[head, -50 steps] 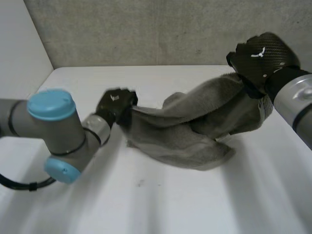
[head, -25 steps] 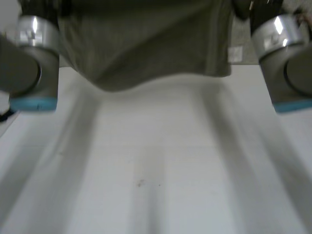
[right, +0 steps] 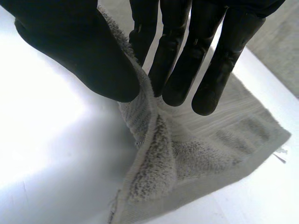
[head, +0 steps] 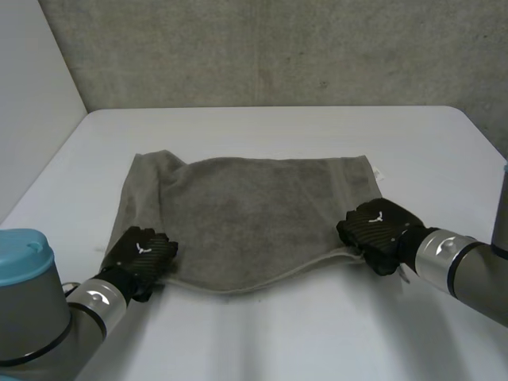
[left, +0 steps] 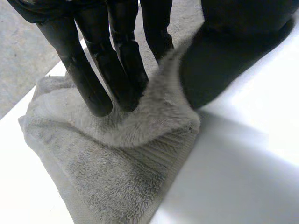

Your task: Fold the towel.

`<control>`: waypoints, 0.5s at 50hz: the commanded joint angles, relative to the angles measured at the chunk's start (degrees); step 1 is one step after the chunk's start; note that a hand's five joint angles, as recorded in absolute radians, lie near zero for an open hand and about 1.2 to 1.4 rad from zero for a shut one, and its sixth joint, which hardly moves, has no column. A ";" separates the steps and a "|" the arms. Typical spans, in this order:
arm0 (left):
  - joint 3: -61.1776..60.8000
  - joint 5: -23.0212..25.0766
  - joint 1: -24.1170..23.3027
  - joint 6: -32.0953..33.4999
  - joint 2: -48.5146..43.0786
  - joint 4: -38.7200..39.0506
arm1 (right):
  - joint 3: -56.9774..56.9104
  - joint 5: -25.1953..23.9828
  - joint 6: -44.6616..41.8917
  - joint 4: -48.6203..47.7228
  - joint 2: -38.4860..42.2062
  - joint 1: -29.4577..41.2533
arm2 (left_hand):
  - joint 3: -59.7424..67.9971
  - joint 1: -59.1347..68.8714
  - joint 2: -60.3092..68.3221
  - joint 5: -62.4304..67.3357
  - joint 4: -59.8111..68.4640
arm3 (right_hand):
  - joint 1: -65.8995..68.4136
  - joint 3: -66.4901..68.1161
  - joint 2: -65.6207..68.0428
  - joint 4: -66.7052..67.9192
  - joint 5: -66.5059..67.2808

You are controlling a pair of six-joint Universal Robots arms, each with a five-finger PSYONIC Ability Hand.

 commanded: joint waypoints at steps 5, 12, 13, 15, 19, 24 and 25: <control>1.01 0.13 1.05 -0.63 2.96 1.23 | 3.37 -0.06 10.20 -4.58 -2.76 -5.60 | -18.71 -17.81 -18.46 -18.63 -18.71 | 26.24 11.89 12.29 11.54 13.22; 0.84 0.13 2.98 -2.13 1.29 3.26 | 3.63 -0.15 12.14 -4.59 -2.76 -6.57 | -18.54 -17.64 -18.29 -18.46 -18.54 | 26.24 11.89 12.29 11.54 13.22; 0.84 0.13 3.33 -3.17 0.60 3.26 | 3.89 -0.15 12.31 -4.59 -2.76 -6.83 | -18.54 -17.64 -18.29 -18.46 -18.54 | 26.24 11.89 12.29 11.54 13.22; 1.01 0.13 3.42 -4.59 0.06 3.26 | 4.07 -0.15 12.49 -4.67 -2.76 -6.83 | -18.54 -17.64 -18.29 -18.46 -18.54 | 26.24 11.89 12.29 11.54 13.22; 1.27 0.13 3.51 -10.63 -0.55 3.26 | 4.42 -0.06 13.37 -5.11 -2.76 -7.01 | -17.86 -16.97 -17.62 -17.79 -17.86 | 26.24 11.89 12.29 11.54 13.22; 1.71 0.22 3.69 -14.52 -0.55 3.17 | 4.42 -0.06 14.95 -5.29 -2.76 -7.01 | -11.14 -10.24 -10.89 -11.06 -11.14 | 26.24 11.89 12.29 11.54 13.22; 1.80 0.31 3.69 -14.61 -0.55 2.99 | 4.42 0.03 14.95 -5.29 -2.76 -7.01 | 8.68 9.58 8.93 8.75 8.68 | 26.24 11.89 12.29 11.54 13.22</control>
